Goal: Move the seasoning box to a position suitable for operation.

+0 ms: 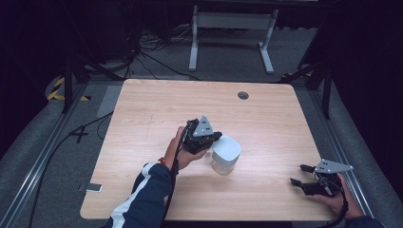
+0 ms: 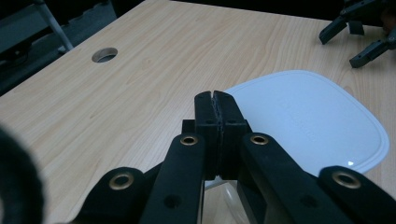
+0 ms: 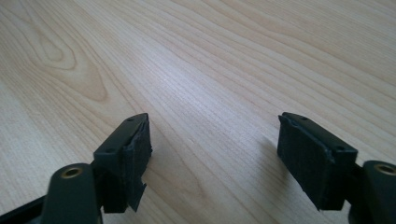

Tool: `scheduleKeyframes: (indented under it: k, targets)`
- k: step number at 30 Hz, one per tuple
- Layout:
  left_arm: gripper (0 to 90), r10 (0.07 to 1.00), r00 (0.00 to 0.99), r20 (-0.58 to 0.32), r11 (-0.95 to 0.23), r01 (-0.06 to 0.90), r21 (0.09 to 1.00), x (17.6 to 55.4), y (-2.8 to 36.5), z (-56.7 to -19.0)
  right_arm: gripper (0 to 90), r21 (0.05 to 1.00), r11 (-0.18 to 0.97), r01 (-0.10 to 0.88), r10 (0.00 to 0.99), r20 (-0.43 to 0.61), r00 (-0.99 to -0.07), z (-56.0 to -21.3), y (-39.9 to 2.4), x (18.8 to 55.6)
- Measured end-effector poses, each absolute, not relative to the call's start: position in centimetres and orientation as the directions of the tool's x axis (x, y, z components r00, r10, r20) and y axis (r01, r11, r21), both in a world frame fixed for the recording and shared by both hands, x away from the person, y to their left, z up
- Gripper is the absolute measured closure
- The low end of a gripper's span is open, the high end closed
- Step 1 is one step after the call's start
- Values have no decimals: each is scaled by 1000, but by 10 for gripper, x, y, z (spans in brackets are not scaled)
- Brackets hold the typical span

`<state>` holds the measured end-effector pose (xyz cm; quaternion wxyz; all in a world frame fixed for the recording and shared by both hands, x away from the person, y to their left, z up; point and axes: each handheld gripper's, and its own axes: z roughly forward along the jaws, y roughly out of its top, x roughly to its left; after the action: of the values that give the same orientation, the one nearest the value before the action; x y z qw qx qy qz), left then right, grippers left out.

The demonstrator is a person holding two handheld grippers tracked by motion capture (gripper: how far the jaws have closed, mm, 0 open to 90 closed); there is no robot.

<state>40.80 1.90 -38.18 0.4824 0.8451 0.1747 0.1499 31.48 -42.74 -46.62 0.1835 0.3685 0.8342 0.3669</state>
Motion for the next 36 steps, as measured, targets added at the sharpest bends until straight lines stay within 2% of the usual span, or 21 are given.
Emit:
scheduleKeyframes:
  k: [7,10,13,14,16,22,30,36]
  targets:
    - [897,446,892,67,-454,162,876,410,23,-384,391,737,471,485,759,-58,-648,-461,-423,316]
    - [897,448,892,55,-445,169,879,410,22,-385,470,756,475,449,747,-77,-661,-451,-415,316]
    - [897,444,894,65,-447,158,881,411,23,-385,627,793,459,401,724,-73,-686,-435,-405,315]
    - [897,444,894,65,-447,158,881,411,23,-385,627,793,459,401,724,-73,-686,-435,-405,315]
    - [897,446,893,56,-443,166,881,411,24,-385,729,798,469,377,701,-77,-709,-423,-393,315]
    - [897,446,893,60,-436,158,886,412,22,-386,871,787,532,312,623,-114,-774,-402,-348,322]
    - [897,441,895,63,-434,151,888,413,21,-387,899,763,593,255,549,-153,-822,-384,-278,335]
    - [897,440,897,46,-419,160,894,414,23,-389,899,752,607,256,536,-150,-831,-382,-252,339]
